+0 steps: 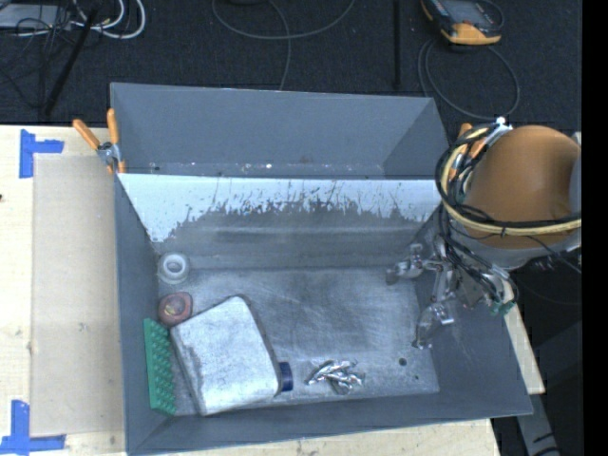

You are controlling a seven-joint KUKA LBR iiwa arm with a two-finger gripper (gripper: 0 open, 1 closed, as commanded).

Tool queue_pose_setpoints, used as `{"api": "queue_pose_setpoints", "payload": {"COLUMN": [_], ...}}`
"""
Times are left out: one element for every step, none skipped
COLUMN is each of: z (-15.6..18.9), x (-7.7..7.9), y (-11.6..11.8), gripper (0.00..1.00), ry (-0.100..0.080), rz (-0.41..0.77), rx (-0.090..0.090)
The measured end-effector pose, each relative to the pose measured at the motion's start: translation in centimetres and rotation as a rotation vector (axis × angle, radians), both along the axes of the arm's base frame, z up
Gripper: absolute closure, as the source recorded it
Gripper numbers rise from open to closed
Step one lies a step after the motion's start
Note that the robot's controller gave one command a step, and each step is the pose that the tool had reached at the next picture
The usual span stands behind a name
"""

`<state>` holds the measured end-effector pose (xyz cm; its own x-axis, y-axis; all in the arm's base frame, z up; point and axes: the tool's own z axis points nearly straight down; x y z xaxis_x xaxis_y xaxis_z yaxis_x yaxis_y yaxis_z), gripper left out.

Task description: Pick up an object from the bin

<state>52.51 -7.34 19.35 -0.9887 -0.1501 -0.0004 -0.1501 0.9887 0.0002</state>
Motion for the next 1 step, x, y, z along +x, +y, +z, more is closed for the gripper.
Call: {"api": "queue_pose_setpoints", "payload": {"z": [-10.95], "x": [-4.27], "y": [8.97], "gripper": [0.0], "ry": [0.008], "rz": [0.19], "rx": [0.003]}}
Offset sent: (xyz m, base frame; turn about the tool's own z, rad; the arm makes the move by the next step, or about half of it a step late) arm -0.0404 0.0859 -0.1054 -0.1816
